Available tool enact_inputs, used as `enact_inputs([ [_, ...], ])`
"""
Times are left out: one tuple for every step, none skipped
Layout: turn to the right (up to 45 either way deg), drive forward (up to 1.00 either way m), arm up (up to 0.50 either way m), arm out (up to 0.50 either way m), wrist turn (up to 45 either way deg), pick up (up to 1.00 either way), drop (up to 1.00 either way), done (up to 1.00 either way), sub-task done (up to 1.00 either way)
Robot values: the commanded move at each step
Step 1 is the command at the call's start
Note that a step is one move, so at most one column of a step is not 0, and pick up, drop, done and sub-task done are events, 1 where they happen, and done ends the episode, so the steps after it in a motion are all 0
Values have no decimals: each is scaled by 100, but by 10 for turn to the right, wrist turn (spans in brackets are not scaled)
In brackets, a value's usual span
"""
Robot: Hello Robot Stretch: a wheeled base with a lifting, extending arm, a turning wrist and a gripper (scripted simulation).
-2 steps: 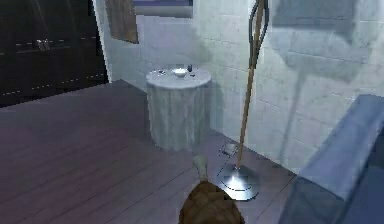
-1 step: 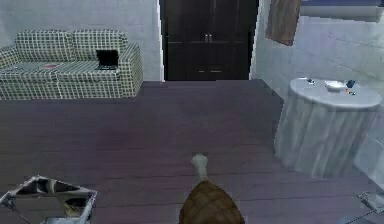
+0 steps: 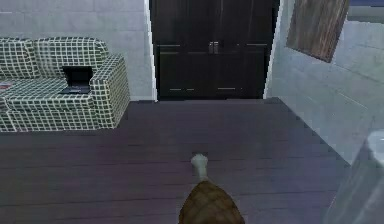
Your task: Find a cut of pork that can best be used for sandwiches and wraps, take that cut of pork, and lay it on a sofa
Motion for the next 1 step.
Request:
enact_inputs([
  [-210, 0, 0, 0, 0, 0, 0, 0, 0],
])
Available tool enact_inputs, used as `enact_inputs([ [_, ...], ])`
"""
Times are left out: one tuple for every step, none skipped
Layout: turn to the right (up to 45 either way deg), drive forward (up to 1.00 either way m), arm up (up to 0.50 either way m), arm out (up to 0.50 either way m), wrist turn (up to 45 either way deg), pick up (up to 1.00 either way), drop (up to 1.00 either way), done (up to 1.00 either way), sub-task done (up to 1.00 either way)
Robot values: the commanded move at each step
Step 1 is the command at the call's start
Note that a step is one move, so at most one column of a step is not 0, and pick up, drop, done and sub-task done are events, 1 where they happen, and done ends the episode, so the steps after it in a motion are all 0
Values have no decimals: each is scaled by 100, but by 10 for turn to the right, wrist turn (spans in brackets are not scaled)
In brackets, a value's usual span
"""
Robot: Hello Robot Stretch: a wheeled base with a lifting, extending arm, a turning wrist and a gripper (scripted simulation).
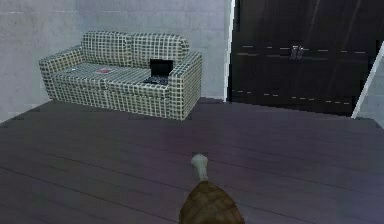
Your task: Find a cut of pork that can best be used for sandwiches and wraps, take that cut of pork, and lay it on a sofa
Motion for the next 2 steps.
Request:
enact_inputs([
  [0, 5, 0, 0, 0, 0, 0, 0, 0],
  [-240, 0, 0, 0, 0, 0, 0, 0, 0],
])
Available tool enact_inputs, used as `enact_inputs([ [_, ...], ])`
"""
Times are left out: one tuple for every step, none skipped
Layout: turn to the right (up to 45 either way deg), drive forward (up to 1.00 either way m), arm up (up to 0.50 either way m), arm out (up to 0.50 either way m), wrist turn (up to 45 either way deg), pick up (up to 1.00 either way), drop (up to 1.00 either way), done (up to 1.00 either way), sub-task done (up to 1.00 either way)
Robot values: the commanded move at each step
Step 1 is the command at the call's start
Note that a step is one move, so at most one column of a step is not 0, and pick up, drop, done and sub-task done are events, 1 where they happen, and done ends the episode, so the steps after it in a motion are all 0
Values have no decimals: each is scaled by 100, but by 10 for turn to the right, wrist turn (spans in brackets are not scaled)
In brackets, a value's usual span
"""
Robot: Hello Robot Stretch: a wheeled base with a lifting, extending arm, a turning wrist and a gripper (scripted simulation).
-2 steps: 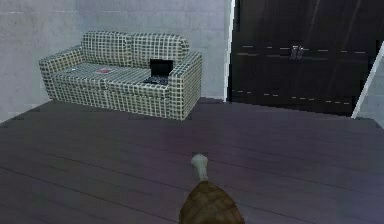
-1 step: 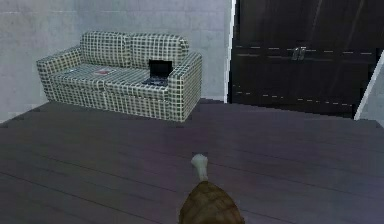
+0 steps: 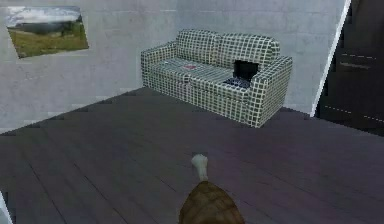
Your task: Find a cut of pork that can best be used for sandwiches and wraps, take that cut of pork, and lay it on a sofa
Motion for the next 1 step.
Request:
enact_inputs([
  [-30, 0, 0, 0, 0, 0, 0, 0, 0],
])
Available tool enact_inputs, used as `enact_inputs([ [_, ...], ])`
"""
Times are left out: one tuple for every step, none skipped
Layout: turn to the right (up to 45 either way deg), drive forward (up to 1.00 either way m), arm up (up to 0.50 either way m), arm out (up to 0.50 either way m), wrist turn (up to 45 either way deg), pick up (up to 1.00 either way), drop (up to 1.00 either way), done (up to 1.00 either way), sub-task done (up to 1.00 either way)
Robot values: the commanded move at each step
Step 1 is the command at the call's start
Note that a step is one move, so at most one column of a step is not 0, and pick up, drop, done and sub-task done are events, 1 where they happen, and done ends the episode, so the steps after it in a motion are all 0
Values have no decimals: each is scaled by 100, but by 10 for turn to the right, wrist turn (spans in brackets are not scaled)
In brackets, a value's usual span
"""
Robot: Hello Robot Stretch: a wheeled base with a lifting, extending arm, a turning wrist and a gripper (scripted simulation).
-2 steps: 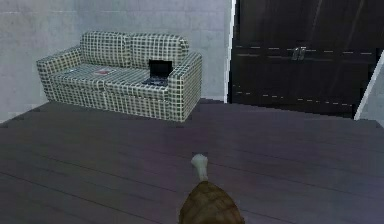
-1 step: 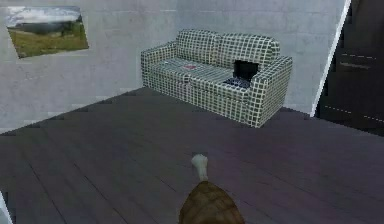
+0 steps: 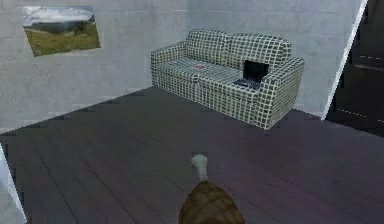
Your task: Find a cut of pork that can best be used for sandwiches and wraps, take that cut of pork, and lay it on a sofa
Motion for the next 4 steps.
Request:
enact_inputs([
  [450, 0, 0, 0, 0, 0, 0, 0, 0],
  [450, 0, 0, 0, 0, 0, 0, 0, 0],
  [420, 0, 0, 0, 0, 0, 0, 0, 0],
  [0, 5, 0, 0, 0, 0, 0, 0, 0],
])
